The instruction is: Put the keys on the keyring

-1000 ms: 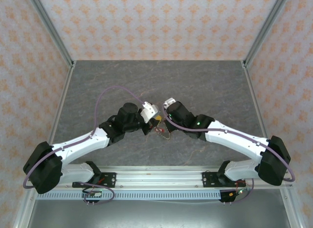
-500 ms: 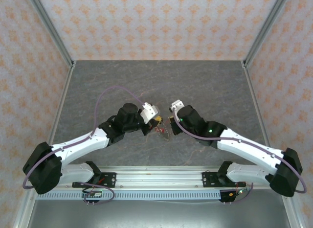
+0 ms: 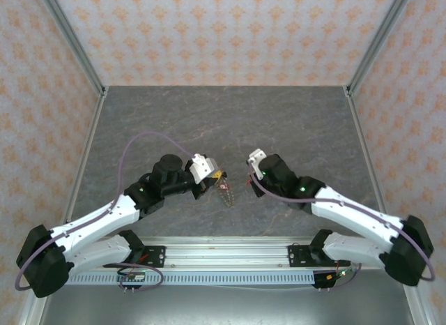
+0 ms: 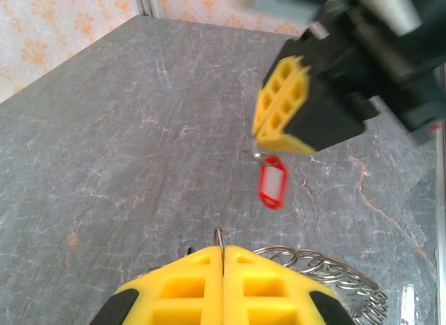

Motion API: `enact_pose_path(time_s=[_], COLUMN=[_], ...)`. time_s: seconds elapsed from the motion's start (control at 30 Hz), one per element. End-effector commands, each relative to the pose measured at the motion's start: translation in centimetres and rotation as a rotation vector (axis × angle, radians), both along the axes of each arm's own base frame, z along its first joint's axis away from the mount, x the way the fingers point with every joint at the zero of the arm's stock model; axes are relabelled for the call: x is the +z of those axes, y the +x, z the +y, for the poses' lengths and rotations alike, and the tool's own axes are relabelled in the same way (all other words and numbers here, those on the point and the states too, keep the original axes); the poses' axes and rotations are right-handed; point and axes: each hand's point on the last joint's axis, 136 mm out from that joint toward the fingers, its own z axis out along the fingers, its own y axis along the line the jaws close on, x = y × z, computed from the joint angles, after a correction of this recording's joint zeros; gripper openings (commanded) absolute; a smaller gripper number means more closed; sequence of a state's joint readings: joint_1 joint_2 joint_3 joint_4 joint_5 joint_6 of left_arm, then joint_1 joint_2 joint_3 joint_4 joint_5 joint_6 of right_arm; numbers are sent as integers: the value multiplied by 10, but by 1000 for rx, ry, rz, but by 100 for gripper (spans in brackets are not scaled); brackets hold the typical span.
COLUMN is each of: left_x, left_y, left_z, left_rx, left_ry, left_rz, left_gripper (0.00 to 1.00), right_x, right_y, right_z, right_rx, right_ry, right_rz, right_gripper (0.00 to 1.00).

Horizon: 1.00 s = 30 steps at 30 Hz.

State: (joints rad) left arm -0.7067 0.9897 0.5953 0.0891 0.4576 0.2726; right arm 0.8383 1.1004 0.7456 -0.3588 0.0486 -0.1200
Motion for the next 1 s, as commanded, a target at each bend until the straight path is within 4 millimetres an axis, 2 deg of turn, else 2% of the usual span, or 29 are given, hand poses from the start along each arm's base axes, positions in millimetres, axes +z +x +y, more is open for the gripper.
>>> enact_pose_path(time_s=[0.0, 0.13, 0.4, 0.6, 0.8, 0.97], left_x=[6, 10, 14, 13, 12, 10], left_y=[1, 1, 1, 2, 2, 3], left_z=[11, 18, 22, 22, 20, 19], left_rx=[29, 47, 52, 54, 48, 45], left_ry=[13, 13, 6, 7, 11, 13], left_rz=[-49, -59, -62, -57, -51, -45], left_gripper=[0, 0, 0, 0, 0, 0], right_x=[-15, -54, -84, -92, -89, -84], right_y=[17, 10, 6, 6, 9, 9], right_z=[-35, -30, 0, 22, 34, 43], right_rx=[-327, -395, -367, -321, -310, -283], right_ry=[-96, -145, -98, -24, 42, 86], right_rz=[81, 261, 431, 516, 545, 556], right_gripper=[0, 0, 0, 0, 9, 13])
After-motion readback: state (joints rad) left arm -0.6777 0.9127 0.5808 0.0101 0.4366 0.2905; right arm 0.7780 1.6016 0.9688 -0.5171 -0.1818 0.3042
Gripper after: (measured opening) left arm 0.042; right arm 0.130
